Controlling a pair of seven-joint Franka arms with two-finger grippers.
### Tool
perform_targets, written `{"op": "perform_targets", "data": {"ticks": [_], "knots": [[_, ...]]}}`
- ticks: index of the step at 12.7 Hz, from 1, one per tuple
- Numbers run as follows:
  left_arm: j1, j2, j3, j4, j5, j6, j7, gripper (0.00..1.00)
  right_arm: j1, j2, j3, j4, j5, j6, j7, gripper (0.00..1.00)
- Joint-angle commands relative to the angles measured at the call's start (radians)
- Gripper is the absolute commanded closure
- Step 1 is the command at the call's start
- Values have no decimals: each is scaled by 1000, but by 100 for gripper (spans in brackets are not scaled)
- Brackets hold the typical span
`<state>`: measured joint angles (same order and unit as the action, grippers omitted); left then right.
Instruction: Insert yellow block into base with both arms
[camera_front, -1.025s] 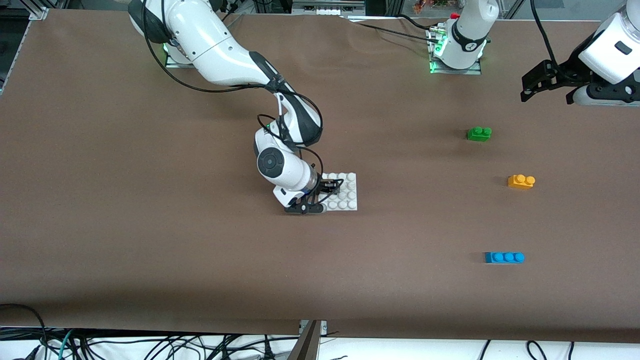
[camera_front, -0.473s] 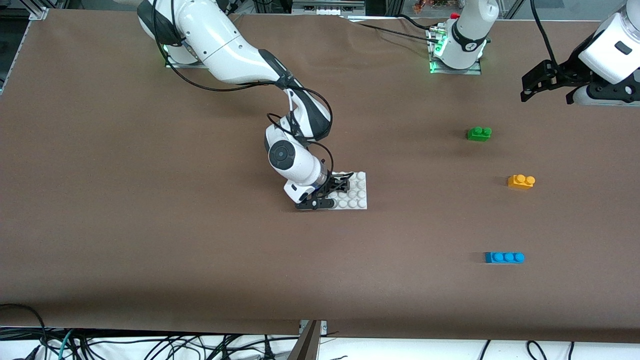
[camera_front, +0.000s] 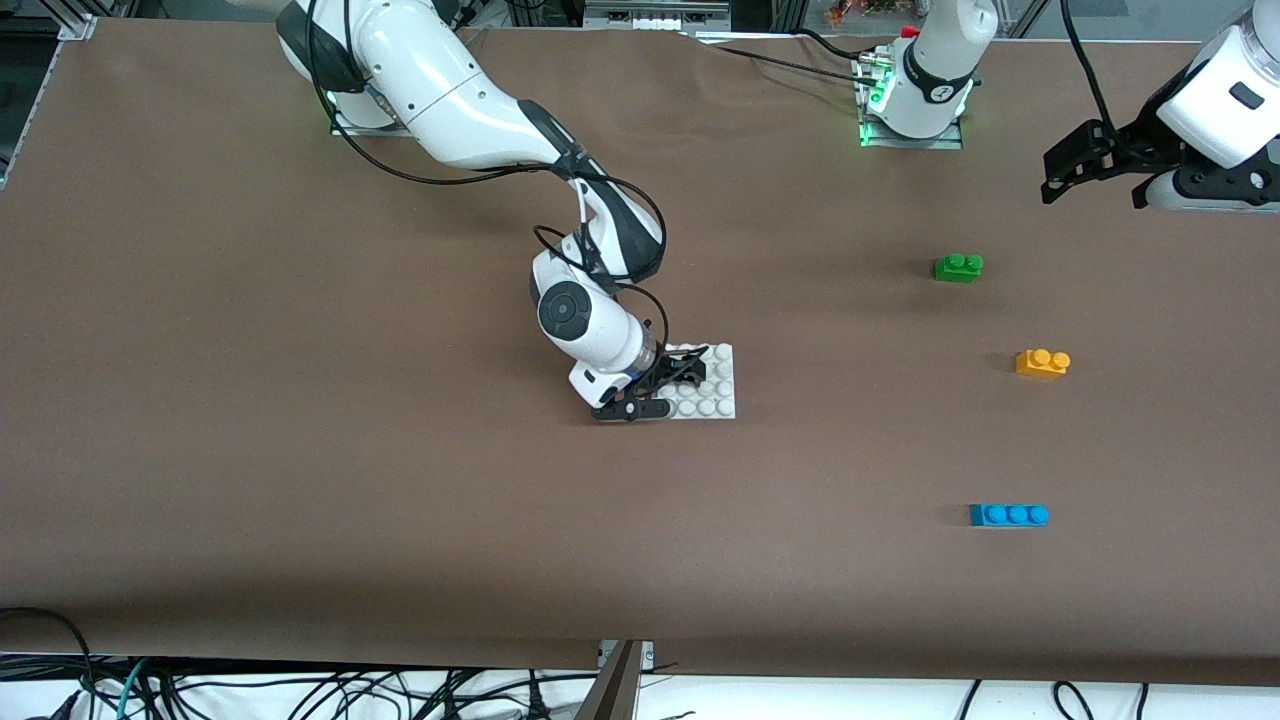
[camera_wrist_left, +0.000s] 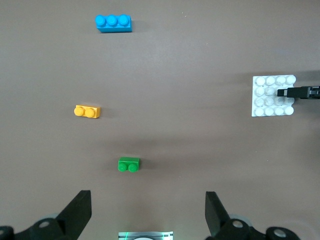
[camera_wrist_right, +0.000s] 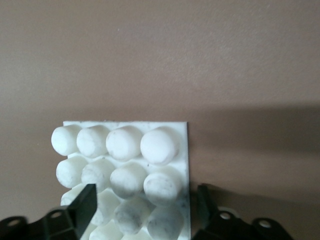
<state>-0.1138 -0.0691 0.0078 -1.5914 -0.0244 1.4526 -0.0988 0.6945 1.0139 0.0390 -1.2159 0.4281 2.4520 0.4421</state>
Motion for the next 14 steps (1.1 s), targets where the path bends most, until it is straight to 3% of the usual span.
{"op": "perform_targets", "data": {"ticks": [1, 10, 14], "knots": [[3, 5, -5, 25, -14, -18, -10, 0, -15, 0, -7, 39, 17, -63, 0, 2], [2, 6, -5, 27, -19, -14, -12, 0, -171, -141, -16, 81, -78, -457, -75, 0], [5, 21, -2, 27, -12, -14, -9, 0, -188, -204, -178, 78, -89, -695, -88, 0]]}}
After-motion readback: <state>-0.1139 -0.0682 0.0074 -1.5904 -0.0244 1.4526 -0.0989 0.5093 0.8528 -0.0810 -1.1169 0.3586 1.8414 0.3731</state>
